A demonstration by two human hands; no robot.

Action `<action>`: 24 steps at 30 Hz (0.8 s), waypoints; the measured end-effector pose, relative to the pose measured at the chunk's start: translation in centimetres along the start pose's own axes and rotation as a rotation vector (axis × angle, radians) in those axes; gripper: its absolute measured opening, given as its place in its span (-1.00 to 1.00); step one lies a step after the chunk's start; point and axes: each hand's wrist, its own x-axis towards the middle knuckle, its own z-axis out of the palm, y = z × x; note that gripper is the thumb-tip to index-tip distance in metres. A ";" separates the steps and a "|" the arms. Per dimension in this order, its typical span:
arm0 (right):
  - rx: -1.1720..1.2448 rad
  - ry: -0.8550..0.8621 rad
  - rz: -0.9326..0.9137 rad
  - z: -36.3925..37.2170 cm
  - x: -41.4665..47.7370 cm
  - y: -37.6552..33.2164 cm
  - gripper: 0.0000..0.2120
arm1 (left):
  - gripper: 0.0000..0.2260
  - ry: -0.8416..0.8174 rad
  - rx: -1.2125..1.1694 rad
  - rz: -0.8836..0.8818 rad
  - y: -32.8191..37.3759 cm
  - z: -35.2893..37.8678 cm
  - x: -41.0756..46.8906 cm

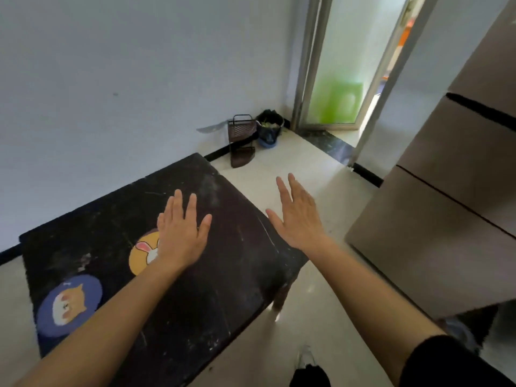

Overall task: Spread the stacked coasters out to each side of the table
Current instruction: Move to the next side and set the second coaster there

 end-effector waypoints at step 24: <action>0.492 -0.785 0.056 23.9 11.9 -19.2 -0.52 | -0.31 -0.240 -0.619 -0.903 -20.8 12.6 3.3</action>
